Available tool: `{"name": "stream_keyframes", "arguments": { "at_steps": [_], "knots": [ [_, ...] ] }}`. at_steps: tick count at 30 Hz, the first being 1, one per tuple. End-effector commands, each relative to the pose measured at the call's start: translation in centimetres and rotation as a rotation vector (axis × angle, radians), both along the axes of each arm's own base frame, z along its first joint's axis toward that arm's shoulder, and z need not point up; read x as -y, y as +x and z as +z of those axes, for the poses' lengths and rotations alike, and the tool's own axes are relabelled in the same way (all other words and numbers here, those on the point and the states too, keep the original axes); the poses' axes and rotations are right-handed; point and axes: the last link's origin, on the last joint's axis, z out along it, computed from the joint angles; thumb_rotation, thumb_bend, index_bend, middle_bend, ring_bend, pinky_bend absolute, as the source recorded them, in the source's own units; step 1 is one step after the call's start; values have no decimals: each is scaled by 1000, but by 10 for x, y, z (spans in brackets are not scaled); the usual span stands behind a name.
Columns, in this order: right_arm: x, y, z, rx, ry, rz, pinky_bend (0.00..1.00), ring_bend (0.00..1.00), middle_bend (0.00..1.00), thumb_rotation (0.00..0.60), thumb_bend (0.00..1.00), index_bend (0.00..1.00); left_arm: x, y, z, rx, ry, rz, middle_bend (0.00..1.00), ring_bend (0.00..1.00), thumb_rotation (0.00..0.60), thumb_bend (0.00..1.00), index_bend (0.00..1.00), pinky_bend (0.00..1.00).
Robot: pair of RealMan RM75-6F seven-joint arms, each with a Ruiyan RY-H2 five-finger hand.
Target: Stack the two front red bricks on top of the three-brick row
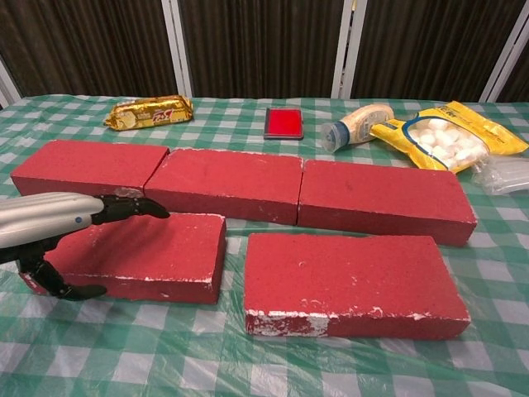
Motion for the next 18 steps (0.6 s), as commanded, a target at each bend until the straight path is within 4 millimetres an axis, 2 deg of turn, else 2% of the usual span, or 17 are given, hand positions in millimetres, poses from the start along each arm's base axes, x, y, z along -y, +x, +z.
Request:
{"name": "stream_keyframes", "arguments": {
  "at_steps": [1, 18],
  "knots": [
    [1, 0, 0, 0, 3, -1, 0, 0, 0, 528, 163, 0, -5, 1, -3, -28, 1, -7, 0, 0, 600, 319, 0, 0],
    [2, -2, -2, -14, 9, -19, 0, 0, 0, 528, 162, 0, -21, 0, 0, -69, -36, 58, 0, 0, 600, 321, 0, 0]
  ]
}}
